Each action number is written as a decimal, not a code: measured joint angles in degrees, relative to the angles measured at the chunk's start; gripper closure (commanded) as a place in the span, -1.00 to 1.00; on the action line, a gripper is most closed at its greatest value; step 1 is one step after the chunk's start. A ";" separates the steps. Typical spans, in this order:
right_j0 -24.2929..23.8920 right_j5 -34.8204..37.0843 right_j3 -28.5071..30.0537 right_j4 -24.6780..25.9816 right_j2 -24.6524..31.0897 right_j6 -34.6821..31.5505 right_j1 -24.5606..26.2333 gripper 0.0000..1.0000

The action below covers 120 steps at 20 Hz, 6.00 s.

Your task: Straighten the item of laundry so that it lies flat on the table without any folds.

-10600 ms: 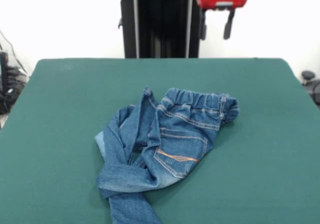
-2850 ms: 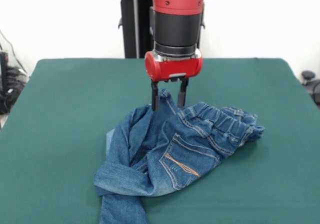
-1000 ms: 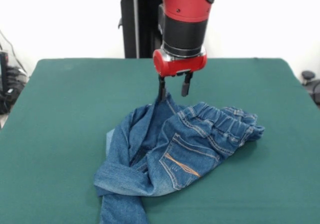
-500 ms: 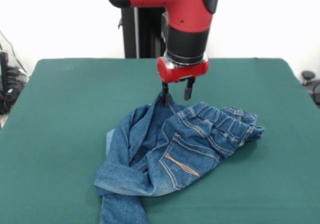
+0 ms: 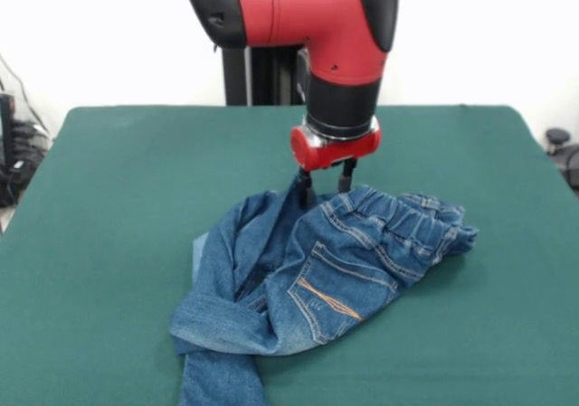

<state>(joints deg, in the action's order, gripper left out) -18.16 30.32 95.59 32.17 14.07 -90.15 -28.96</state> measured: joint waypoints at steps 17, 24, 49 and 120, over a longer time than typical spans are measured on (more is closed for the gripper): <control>0.00 -4.52 -0.88 0.43 -0.07 0.00 2.21 -1.00; 0.02 -8.77 -0.69 1.78 -0.06 0.00 1.64 -1.00; 8.11 -52.92 -2.27 -2.78 -5.65 0.00 4.62 -1.00; 8.47 -22.72 -11.62 -14.27 -9.01 0.00 2.93 -1.00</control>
<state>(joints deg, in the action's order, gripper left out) -9.69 7.61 83.97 17.90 5.06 -90.15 -26.03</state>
